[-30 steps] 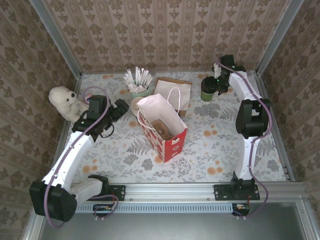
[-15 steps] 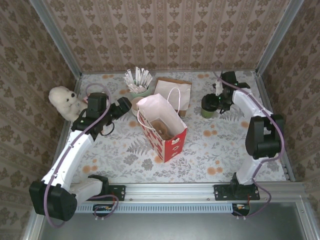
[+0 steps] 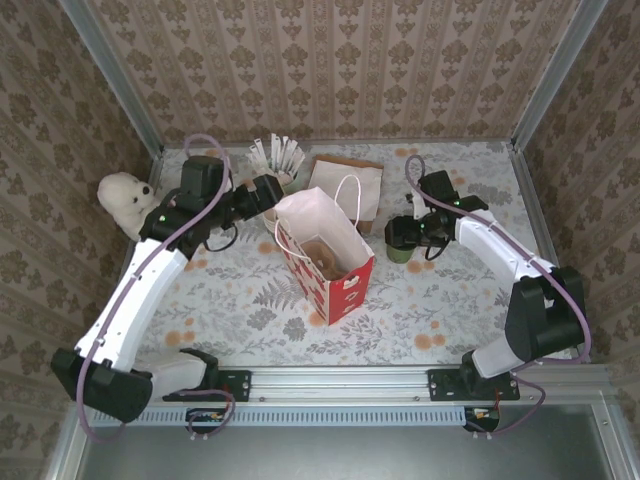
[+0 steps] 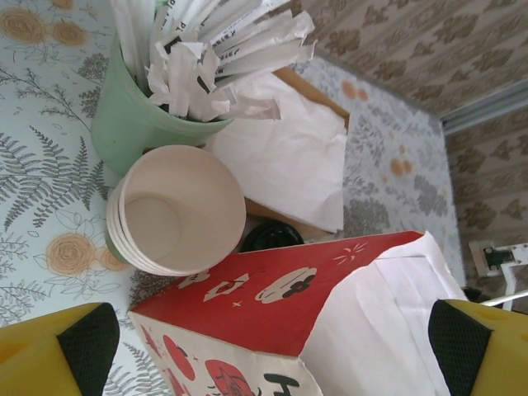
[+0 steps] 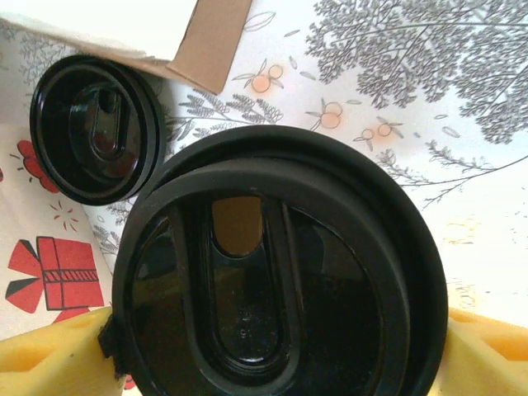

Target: Pack the takeout coffee

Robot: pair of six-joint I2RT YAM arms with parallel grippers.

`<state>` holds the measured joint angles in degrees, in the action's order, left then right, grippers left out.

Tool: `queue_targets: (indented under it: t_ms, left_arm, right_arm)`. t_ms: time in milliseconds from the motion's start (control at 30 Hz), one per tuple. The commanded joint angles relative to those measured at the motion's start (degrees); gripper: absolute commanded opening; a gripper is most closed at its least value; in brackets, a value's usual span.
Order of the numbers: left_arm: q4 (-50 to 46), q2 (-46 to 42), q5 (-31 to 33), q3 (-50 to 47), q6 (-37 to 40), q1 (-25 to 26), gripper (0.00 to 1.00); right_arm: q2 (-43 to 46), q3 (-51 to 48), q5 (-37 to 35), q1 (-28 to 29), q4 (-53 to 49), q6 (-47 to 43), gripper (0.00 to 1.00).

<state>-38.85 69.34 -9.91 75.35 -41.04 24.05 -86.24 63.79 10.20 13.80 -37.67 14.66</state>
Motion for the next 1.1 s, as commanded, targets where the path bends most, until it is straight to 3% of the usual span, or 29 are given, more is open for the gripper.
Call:
queue_targets:
  t_ms: [0, 167, 333, 533, 700, 1067]
  left_arm:
    - [-6.95, 3.30, -0.46, 4.10, 6.11, 0.73, 0.98]
    - [-8.94, 8.06, -3.25, 8.35, 14.98, 0.90, 0.95]
    - [-8.90, 11.52, -8.57, 11.13, 19.12, 1.08, 0.90]
    - [-11.06, 15.76, -8.65, 13.99, 24.03, 1.35, 0.71]
    - [-9.85, 19.40, -12.55, 17.27, 26.56, 1.72, 0.60]
    - [-6.70, 29.02, -21.15, 25.05, 29.79, 3.79, 0.59]
  right_arm:
    - [1.66, -1.69, -2.73, 0.91, 1.71, 1.90, 0.86]
    - [1.77, -1.93, -3.19, 0.99, 1.36, 2.13, 0.88]
    - [2.51, -0.50, -3.62, 1.18, -0.86, 1.73, 1.00]
    - [2.51, 3.62, -5.88, 1.84, -5.96, 4.21, 1.00]
    - [1.34, 7.54, -10.69, 2.72, -10.05, 7.14, 1.00]
    - [-3.05, 10.96, -11.45, 3.60, -12.25, 10.78, 1.00]
